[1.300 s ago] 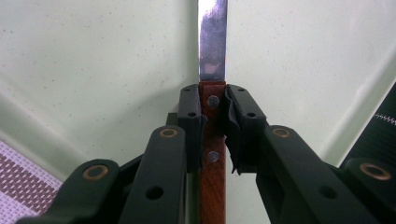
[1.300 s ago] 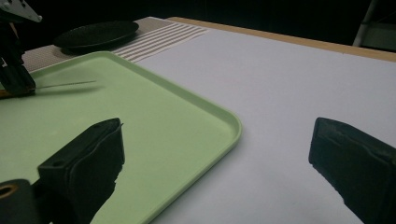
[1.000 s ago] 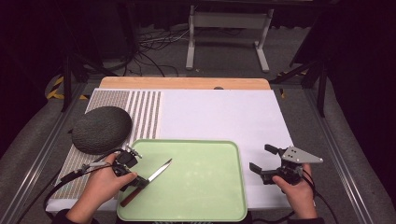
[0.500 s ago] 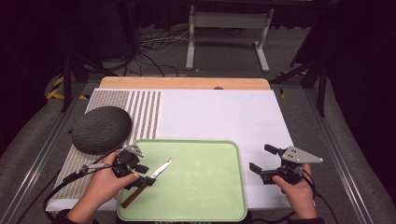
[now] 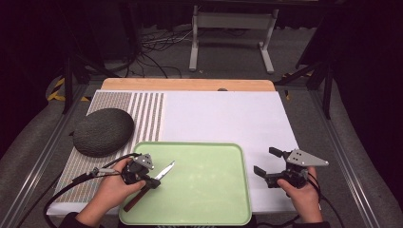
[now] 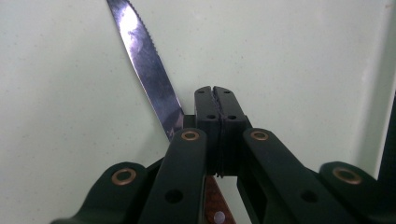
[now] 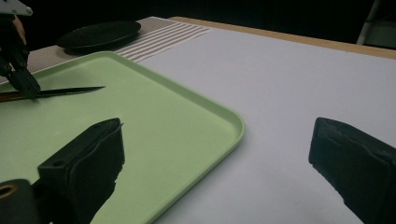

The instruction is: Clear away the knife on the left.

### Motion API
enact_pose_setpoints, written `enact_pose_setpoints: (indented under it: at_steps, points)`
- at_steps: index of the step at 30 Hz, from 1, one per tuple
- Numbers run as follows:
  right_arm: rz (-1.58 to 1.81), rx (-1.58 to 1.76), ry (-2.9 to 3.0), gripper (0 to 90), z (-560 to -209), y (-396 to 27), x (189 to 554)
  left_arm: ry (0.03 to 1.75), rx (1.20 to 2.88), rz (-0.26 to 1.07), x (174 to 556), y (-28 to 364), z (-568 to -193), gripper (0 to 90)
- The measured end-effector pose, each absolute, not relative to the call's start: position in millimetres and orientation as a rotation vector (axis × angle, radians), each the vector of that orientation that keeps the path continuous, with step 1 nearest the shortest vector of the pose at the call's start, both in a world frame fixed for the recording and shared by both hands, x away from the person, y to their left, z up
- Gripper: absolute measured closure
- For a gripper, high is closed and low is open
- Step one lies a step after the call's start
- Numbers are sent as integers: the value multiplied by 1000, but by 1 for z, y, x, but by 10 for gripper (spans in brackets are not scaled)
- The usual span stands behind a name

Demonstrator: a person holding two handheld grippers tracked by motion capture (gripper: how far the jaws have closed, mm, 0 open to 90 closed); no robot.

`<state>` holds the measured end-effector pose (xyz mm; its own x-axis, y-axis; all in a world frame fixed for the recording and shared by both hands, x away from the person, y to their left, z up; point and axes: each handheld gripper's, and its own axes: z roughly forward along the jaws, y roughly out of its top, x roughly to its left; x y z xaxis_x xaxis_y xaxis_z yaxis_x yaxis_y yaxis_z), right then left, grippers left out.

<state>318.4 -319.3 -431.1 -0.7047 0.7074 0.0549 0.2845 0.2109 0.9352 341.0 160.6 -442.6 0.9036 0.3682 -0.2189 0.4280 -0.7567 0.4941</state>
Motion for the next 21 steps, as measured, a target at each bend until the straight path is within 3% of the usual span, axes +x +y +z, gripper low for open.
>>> enact_pose_setpoints:
  at_steps: [21]
  points:
    - [1502,920,2107,42,-431,-320,318,571,2574,-161,342,165,-443,900]
